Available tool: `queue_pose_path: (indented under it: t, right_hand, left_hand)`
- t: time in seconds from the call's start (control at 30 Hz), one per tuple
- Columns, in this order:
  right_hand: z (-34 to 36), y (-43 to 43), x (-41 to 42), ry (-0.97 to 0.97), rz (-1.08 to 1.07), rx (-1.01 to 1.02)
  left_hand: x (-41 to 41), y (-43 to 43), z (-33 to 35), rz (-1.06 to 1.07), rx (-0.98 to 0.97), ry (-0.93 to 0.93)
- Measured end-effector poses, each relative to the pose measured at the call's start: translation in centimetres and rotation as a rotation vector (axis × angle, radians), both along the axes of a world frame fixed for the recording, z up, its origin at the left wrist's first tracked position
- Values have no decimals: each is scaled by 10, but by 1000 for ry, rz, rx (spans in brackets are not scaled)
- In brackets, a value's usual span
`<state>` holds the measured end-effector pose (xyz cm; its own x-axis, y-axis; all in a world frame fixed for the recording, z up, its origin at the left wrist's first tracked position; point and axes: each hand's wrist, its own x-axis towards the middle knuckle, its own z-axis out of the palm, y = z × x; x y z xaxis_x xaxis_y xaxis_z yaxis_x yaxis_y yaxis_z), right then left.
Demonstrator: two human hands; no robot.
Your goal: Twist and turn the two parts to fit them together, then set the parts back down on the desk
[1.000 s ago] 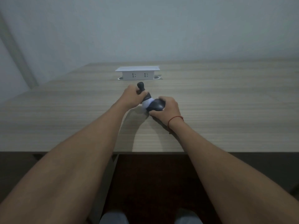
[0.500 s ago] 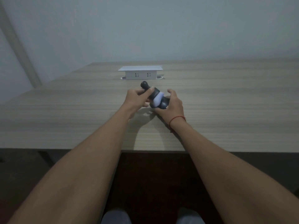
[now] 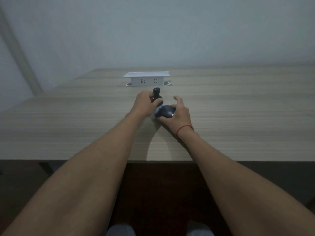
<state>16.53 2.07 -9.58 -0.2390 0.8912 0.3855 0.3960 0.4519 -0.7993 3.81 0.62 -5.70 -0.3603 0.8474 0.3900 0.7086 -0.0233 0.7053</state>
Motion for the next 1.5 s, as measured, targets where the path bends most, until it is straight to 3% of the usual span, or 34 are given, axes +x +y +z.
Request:
queue_pose_path:
  t: [0.2,0.43,0.57,0.6,0.77,0.9,1.13,1.5]
  right_hand:
    - [-1,4,0,69,-33,-33]
    - [-3,7,2,52,-52,-22]
    - [-2,10,4,81,-81,-32]
    - [-1,9,4,80,-82,-36]
    - [-2,7,3,41,-59,-37]
    - [-1,9,2,75,-86,-44]
    - [-1,6,4,96,-109,-79]
    - [3,-1,9,2,-211,-164]
  left_hand:
    - [13,3,8,-120,108,-203]
    - [-1,10,-14,136,12,-57]
    - [-2,6,-9,-68,70,-409]
    - [-1,5,-8,-99,49,-417]
    - [-8,5,-15,76,31,-178]
    - [1,10,-10,-32,94,-351]
    - [-14,10,-21,205,76,-111]
    - [-11,-17,-29,-18,-33,241]
